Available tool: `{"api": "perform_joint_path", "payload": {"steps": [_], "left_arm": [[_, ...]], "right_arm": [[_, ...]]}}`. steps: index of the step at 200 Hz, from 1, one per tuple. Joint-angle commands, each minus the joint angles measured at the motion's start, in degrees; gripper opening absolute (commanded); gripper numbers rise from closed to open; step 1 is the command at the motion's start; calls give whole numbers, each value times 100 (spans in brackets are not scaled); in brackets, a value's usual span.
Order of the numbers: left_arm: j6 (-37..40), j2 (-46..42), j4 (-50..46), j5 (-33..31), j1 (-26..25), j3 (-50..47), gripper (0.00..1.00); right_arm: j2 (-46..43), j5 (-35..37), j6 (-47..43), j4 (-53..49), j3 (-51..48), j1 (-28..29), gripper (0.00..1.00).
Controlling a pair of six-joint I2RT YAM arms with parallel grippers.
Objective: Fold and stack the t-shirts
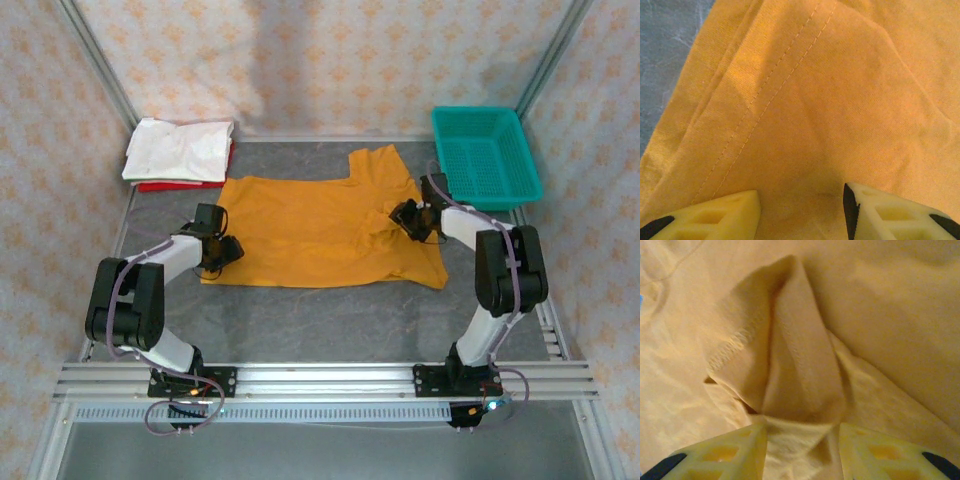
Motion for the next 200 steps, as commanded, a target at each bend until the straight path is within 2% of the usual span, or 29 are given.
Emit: {"api": "perform_joint_path", "payload": {"steps": [1, 21, 46, 96, 113, 133, 145, 191, 200], "left_arm": [[70, 200, -258, 9, -48, -38, 49], [70, 209, -271, 18, -49, -42, 49], [70, 205, -317, 1, -48, -31, 49], [70, 256, -285, 14, -49, 26, 49], [70, 237, -285, 12, -44, 35, 49], [62, 167, -289, -3, -49, 42, 50], [70, 148, -315, -33, -47, 66, 49], [70, 178, -318, 0, -48, 135, 49], [70, 169, -369, 1, -49, 163, 50]], "right_arm": [[209, -229, 267, 812, -18, -2, 40], [383, -243, 345, 964, 65, -10, 32], [392, -215, 507, 1214, 24, -11, 18], [430, -169, 470, 1217, 315, -3, 1], [460, -55, 382, 1005, 479, 17, 4], [567, 35, 99, 473, 934, 140, 19], [660, -32, 45, 262, 1169, 223, 18], [1147, -581, 315, 526, 1567, 378, 21], [1056, -508, 282, 544, 1524, 364, 20]]}}
